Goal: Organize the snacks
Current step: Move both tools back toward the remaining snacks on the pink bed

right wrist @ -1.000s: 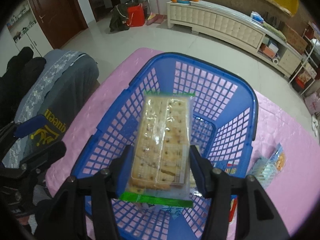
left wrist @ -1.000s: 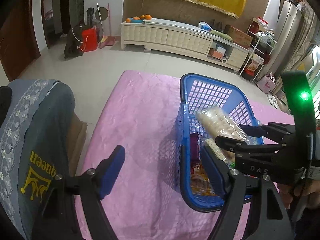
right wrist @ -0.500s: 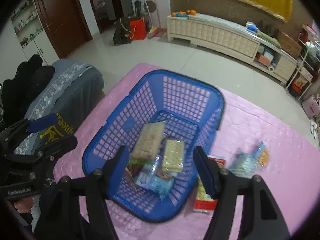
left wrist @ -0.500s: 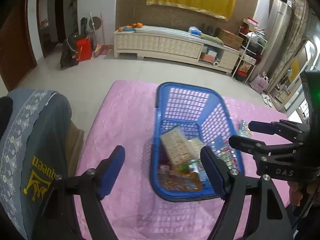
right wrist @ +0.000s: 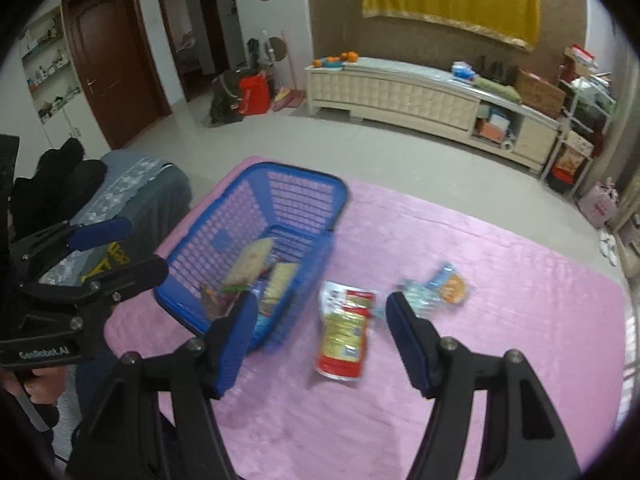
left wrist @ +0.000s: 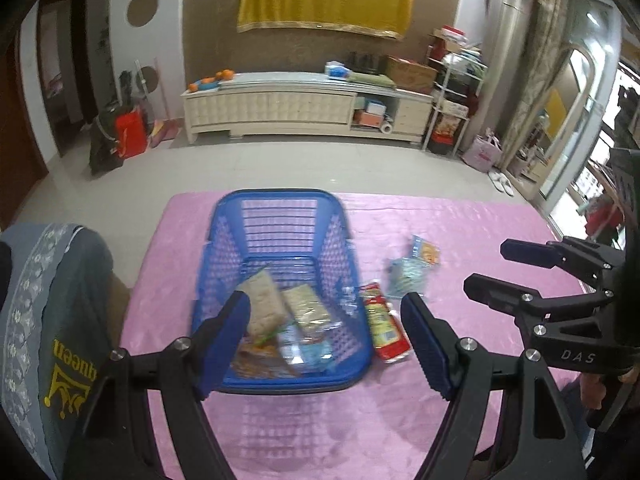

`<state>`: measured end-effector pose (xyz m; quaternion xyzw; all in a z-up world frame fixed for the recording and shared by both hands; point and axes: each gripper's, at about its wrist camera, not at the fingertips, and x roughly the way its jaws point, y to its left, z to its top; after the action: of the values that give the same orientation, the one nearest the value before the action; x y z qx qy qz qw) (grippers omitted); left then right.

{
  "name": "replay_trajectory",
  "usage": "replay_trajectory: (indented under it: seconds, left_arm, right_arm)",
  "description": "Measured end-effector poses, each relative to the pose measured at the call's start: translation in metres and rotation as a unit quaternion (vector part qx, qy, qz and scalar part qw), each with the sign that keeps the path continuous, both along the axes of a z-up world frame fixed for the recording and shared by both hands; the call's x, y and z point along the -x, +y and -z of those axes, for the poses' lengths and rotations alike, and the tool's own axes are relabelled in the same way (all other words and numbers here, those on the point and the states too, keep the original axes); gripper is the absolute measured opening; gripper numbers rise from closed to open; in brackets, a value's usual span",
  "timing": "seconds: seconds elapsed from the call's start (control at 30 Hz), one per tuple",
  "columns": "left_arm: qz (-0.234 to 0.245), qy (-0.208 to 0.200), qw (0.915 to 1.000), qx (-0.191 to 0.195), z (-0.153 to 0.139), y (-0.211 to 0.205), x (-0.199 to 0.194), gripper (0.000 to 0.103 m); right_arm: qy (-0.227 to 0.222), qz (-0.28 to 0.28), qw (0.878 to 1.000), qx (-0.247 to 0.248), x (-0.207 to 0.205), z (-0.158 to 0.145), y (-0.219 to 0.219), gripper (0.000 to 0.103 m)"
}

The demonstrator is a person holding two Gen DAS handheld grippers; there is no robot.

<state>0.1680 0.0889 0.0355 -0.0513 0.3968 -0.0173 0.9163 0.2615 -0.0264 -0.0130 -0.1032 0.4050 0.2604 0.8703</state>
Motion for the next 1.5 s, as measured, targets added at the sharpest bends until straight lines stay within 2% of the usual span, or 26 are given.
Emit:
replay_trajectory:
  seconds: [0.2,0.3,0.6,0.67,0.8,0.93,1.17,1.3,1.5]
  left_arm:
    - [0.031,0.014,0.9993,-0.015,0.012,-0.049,-0.01,0.076]
    - [0.046,0.029,0.9981,-0.029,0.027,-0.075,-0.015,0.076]
    - [0.063,0.065,0.9949,-0.043,0.078,-0.126,-0.013,0.076]
    - [0.059,0.08,0.994,-0.046,0.092,-0.132,-0.014,0.081]
    - [0.036,0.095,0.9939,-0.042,0.114,-0.139,-0.015,0.083]
    - [0.018,0.119,0.9897,-0.077,0.142,-0.15,-0.023,0.083]
    - [-0.02,0.161,0.9839,-0.076,0.168,-0.144,-0.052,0.083]
    - [-0.026,0.175,0.982,-0.068,0.177,-0.142,-0.07,0.083]
    - [-0.033,0.207,0.9761,-0.058,0.204,-0.128,-0.1,0.083]
  right_arm:
    - [-0.005,0.031,0.999,-0.004,0.0,0.003,-0.046,0.071]
    - [0.003,0.049,0.999,-0.004,-0.001,0.01,-0.068,0.071]
    - [0.036,0.071,0.997,-0.003,-0.002,0.056,-0.12,0.071]
    - [0.04,0.069,0.997,0.001,-0.002,0.069,-0.125,0.071]
    - [0.048,0.06,0.997,0.007,0.001,0.088,-0.134,0.071]
    - [0.055,0.054,0.997,0.006,-0.004,0.106,-0.143,0.071]
    - [0.081,0.05,0.995,0.0,-0.017,0.135,-0.149,0.071]
    - [0.092,0.048,0.995,0.0,-0.028,0.149,-0.147,0.071]
    - [0.108,0.038,0.993,-0.008,-0.044,0.165,-0.142,0.071]
